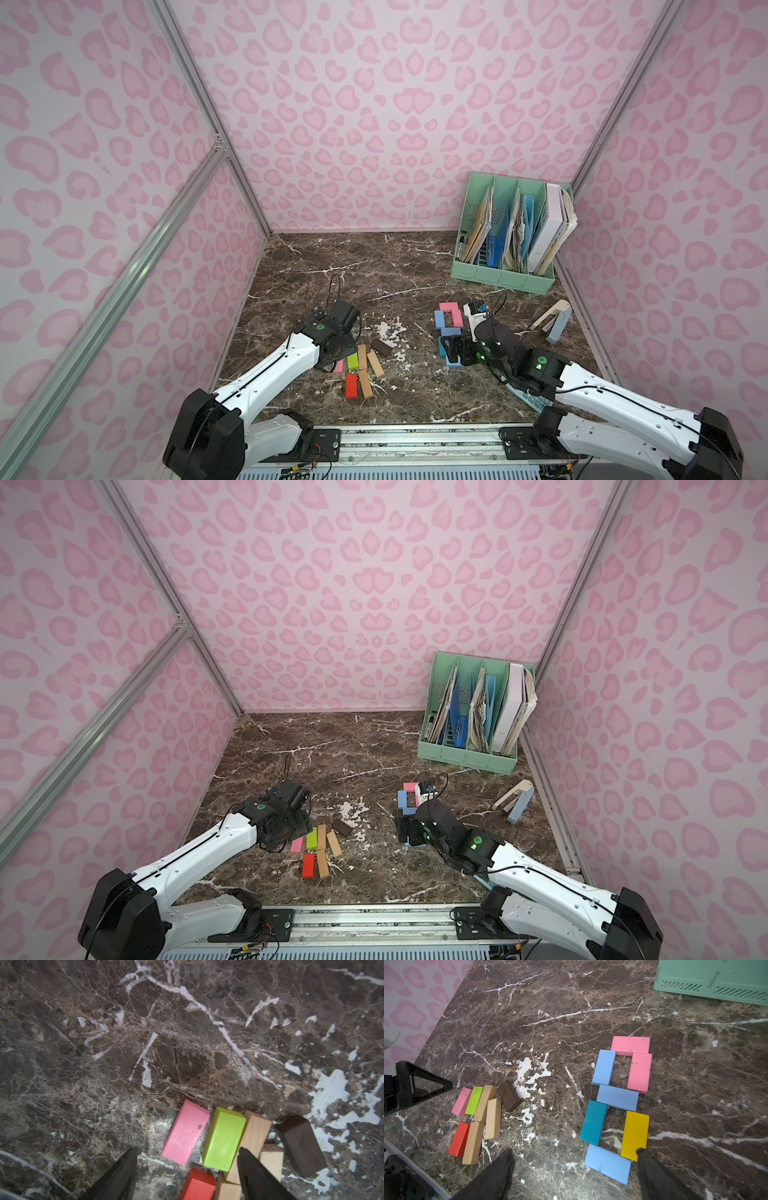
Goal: Assemble the number 8 with building blocks
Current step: Pick up the building block from the center of the board.
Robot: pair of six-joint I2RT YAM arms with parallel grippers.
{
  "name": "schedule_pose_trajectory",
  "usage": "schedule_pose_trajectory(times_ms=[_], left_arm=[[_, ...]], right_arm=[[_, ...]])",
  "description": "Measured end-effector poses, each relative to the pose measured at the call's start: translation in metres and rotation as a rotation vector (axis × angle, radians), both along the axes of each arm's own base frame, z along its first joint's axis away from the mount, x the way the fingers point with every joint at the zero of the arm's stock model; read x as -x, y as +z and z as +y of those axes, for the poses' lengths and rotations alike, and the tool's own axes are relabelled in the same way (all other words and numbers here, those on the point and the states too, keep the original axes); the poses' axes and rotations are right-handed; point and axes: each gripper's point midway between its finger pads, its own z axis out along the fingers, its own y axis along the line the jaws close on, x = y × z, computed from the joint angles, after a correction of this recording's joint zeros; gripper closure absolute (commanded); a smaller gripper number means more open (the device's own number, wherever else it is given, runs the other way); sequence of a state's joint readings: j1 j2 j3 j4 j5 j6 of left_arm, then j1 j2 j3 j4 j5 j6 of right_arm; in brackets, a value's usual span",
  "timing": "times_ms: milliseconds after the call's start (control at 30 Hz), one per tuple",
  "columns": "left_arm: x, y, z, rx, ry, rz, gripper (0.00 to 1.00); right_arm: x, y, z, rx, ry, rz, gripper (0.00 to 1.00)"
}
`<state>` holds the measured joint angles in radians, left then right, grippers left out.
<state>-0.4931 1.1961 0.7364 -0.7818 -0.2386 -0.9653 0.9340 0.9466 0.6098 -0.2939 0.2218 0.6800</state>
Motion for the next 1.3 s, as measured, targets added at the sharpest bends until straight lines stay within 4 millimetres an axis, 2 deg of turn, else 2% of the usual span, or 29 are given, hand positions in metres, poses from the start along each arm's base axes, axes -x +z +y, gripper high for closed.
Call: schedule_pose_trajectory(times_ms=[200, 333, 433, 733, 900, 1033, 1100, 1200, 1300], left_arm=[[0.008, -0.016, 0.002, 0.019, 0.011, 0.055, 0.29], [0.007, -0.024, -0.002, 0.028, 0.002, 0.082, 0.32], [0.007, -0.029, -0.003, 0.029, -0.005, 0.098, 0.39], [0.008, -0.042, -0.003, 0.027, -0.004, 0.140, 0.46], [0.007, -0.047, -0.003, 0.025, -0.002, 0.149, 0.56], [0.007, -0.050, -0.003, 0.022, 0.000, 0.156, 0.69], [0.006, -0.050, -0.003, 0.023, 0.001, 0.153, 0.76], [0.004, -0.045, -0.004, 0.024, 0.000, 0.139, 0.80], [-0.004, -0.026, -0.003, 0.027, 0.002, 0.090, 0.81]], right_arm=[[-0.002, -0.002, 0.000, 0.007, -0.003, 0.002, 0.06], [-0.002, -0.004, 0.000, 0.013, -0.002, 0.006, 0.06], [-0.002, -0.004, 0.000, 0.013, -0.004, 0.006, 0.06], [-0.001, -0.008, -0.001, 0.020, -0.004, 0.011, 0.06], [-0.001, -0.009, -0.002, 0.022, -0.005, 0.013, 0.06], [-0.001, -0.011, -0.003, 0.024, -0.006, 0.015, 0.06], [-0.001, -0.012, -0.003, 0.026, -0.006, 0.017, 0.06], [-0.001, -0.013, -0.005, 0.028, -0.009, 0.018, 0.06], [-0.001, -0.011, -0.005, 0.024, -0.011, 0.014, 0.06]])
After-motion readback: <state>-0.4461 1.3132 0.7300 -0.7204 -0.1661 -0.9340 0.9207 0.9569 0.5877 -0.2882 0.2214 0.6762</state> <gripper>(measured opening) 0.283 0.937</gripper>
